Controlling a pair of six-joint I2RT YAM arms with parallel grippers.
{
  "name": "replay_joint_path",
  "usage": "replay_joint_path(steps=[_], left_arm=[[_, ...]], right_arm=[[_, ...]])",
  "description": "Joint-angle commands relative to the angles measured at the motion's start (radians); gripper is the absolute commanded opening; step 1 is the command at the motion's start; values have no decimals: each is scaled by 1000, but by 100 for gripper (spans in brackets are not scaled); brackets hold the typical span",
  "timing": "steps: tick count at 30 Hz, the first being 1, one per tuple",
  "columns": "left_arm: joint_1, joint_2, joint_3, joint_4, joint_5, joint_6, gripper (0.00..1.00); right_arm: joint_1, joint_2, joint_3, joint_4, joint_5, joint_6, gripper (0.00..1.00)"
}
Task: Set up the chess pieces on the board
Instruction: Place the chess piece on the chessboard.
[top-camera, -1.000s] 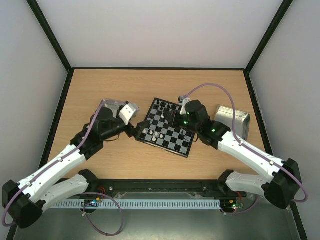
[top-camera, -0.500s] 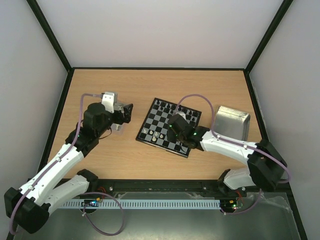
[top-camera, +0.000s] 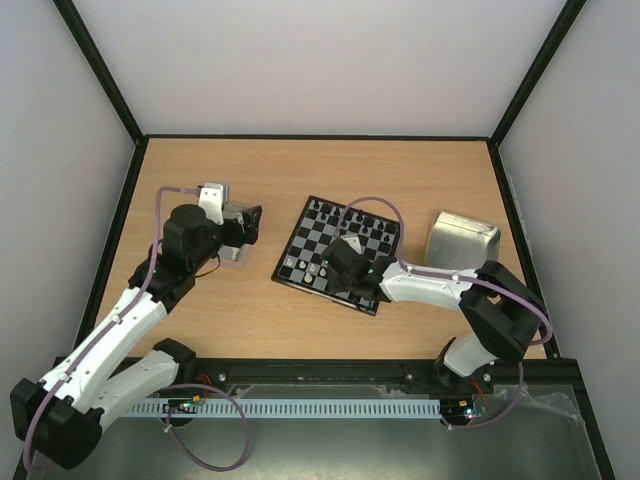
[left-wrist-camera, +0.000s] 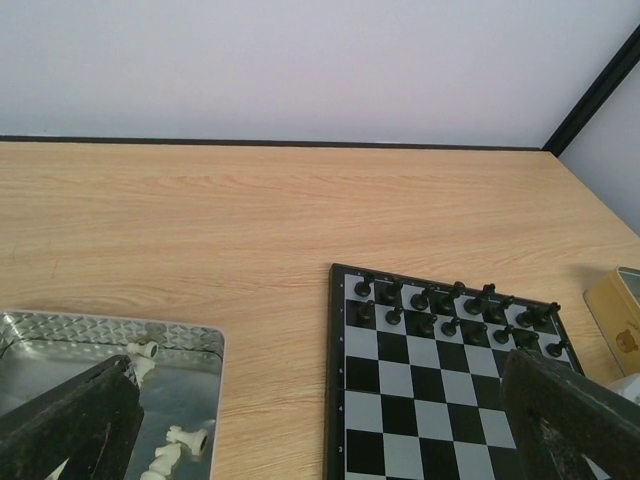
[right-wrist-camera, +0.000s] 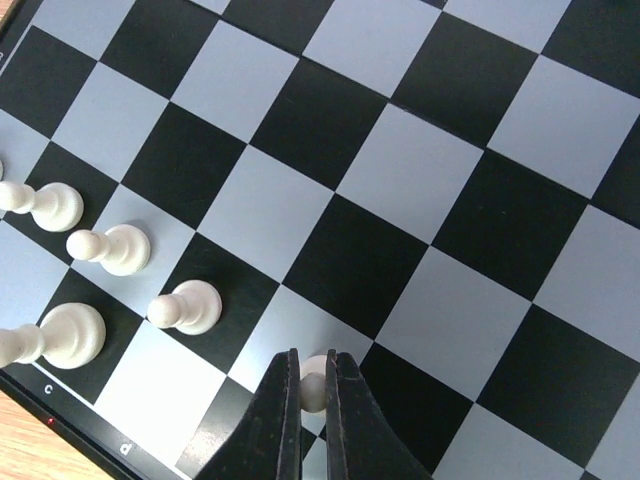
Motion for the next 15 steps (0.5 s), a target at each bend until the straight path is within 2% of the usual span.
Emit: replay_joint_path(steps=[1,7,15], left_arm=[[7,-4,-11,11,16,9,99],[9,5,-8,10,11,7,99],[11,13,-6,7,7,6,99]], right_arm=[[7,24,11,40,45,-10,2],[8,39,10,42,33,-16,2],[7,19,-8,61,-10,-18,11]])
